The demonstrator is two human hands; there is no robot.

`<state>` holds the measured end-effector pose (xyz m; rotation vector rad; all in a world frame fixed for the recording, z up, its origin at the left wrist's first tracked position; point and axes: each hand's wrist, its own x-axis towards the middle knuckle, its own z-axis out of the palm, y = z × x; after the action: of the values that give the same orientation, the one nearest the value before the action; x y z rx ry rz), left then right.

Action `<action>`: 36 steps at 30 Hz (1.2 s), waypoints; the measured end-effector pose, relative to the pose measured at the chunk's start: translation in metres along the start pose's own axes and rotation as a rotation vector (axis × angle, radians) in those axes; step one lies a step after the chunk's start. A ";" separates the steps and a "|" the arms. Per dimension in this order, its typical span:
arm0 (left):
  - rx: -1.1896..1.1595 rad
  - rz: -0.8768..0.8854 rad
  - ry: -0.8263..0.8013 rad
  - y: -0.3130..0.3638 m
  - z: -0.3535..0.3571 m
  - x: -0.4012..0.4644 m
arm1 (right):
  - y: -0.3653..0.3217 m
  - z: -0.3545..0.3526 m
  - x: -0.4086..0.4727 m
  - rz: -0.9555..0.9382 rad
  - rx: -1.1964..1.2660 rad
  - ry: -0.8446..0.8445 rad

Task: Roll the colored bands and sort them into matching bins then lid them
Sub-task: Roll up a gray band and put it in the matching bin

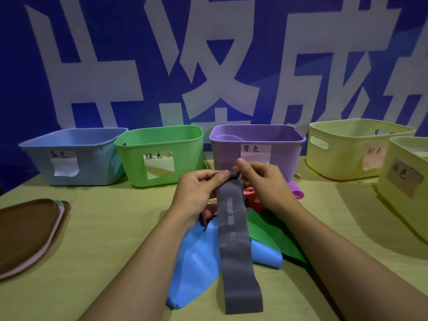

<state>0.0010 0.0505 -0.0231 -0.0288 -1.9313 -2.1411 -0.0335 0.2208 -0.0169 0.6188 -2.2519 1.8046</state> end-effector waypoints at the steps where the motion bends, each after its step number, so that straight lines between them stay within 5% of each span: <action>1: -0.015 0.005 0.002 0.001 0.001 0.000 | 0.000 0.000 0.000 -0.018 -0.067 0.030; 9: -0.116 0.046 -0.019 0.004 0.003 0.000 | -0.010 0.004 0.000 0.001 -0.240 0.122; 23: -0.128 0.091 -0.020 0.006 0.004 -0.002 | -0.006 0.007 0.001 0.040 0.080 -0.035; 36: -0.196 -0.056 -0.071 0.014 0.008 -0.010 | -0.006 0.006 -0.001 0.027 0.312 -0.092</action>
<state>0.0120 0.0586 -0.0101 -0.0889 -1.7715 -2.3893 -0.0296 0.2140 -0.0131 0.7397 -2.0563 2.2059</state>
